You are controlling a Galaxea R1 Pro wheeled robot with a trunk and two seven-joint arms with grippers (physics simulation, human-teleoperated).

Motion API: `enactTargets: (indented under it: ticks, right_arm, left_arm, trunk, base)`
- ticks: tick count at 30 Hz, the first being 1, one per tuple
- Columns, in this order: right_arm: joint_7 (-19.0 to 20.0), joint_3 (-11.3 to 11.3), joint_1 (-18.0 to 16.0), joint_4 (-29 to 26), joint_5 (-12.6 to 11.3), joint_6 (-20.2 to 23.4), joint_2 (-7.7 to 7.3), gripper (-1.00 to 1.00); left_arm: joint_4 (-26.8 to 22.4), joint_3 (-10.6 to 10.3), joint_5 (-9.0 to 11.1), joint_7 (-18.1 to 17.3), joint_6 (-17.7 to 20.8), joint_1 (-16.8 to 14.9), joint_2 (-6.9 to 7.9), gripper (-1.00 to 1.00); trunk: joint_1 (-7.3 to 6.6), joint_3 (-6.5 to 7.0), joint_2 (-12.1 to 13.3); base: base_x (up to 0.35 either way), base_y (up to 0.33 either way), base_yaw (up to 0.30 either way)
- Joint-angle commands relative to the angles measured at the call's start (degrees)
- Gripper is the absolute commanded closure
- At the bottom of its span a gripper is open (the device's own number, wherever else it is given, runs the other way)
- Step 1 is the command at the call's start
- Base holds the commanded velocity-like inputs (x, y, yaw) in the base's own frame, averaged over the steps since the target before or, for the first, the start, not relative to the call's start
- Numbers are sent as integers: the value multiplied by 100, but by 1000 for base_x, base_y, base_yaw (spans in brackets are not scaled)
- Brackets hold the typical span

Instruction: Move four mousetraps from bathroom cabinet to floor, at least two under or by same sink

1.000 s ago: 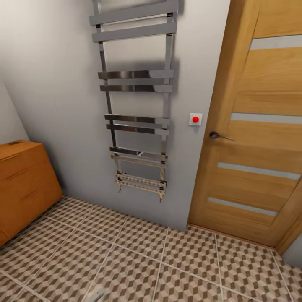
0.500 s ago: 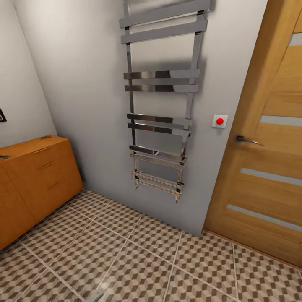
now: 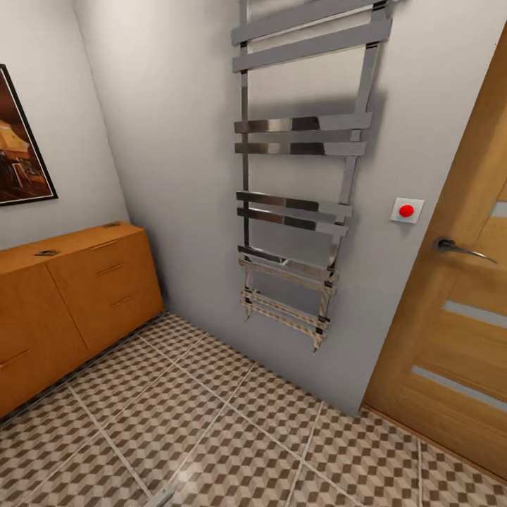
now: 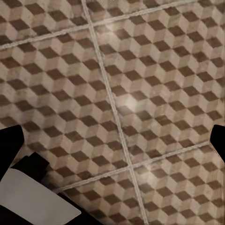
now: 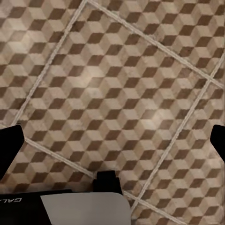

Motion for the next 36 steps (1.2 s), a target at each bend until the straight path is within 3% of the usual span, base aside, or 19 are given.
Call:
enactTargets:
  ticks: [1,12,36]
  right_arm:
    - [-12,48,-11,-25,-50,-52,-4,-100]
    - [-13,48,-11,-25,-45,-51,-4,-100]
    - [-44,48,-10,-25,-44,-49,1,-100]
  left_arm:
    - [-1,-48,34,28,-13,-6,-3,-100]
    - [-4,-48,34,28,-13,-4,-3,-100]
    - [-4,-48,34,28,-13,-3,-3,-100]
  trunk:
    - [2,-6,-4]
    - [2,-6,-4]
    - [2,-6,-4]
  base:
    - [226,-237,168]
    - [131,-112,115]
    - [4,-3,282]
